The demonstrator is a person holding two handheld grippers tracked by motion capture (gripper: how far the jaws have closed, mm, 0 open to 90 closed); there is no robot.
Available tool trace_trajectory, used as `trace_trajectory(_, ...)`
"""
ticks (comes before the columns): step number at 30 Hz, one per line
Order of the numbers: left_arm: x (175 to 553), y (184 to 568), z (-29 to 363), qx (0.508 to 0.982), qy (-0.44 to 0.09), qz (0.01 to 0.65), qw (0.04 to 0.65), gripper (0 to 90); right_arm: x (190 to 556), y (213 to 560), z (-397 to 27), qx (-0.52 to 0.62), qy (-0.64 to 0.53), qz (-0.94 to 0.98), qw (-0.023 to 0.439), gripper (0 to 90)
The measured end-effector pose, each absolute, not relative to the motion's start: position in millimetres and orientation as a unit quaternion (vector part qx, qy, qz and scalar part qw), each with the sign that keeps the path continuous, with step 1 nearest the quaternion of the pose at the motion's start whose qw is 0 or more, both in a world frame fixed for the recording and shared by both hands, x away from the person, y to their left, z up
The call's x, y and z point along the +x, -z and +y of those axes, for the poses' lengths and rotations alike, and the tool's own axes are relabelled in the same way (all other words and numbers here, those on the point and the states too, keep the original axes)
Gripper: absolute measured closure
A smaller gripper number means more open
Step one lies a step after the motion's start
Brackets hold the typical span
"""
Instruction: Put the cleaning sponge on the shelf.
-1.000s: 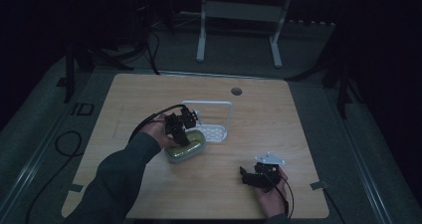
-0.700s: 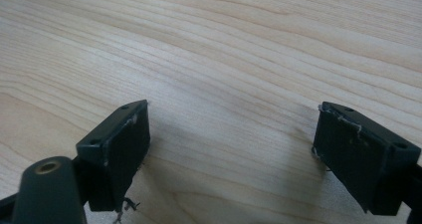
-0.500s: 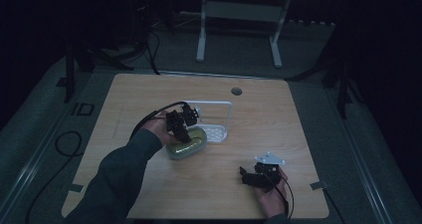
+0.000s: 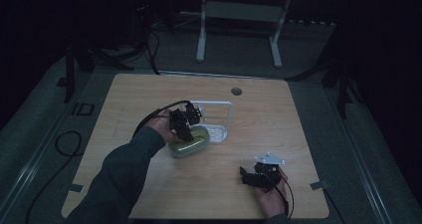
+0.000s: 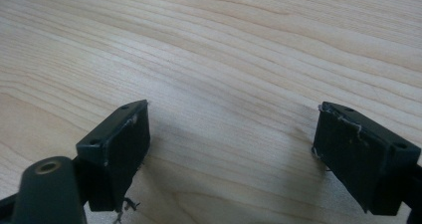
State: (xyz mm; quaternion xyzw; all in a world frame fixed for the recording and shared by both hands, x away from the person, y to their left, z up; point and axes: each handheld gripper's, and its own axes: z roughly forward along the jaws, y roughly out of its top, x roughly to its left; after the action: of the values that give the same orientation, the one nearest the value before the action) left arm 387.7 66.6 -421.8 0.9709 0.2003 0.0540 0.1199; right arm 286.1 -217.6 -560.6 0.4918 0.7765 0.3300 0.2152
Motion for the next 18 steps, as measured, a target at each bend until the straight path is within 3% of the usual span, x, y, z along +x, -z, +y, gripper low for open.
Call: trace_trajectory(18, 393, 417, 51, 0.976, -0.067, 0.169, 0.120, 71.3, 286, 561, -218, 0.492, -0.330, 0.776, 0.215, 14.3)
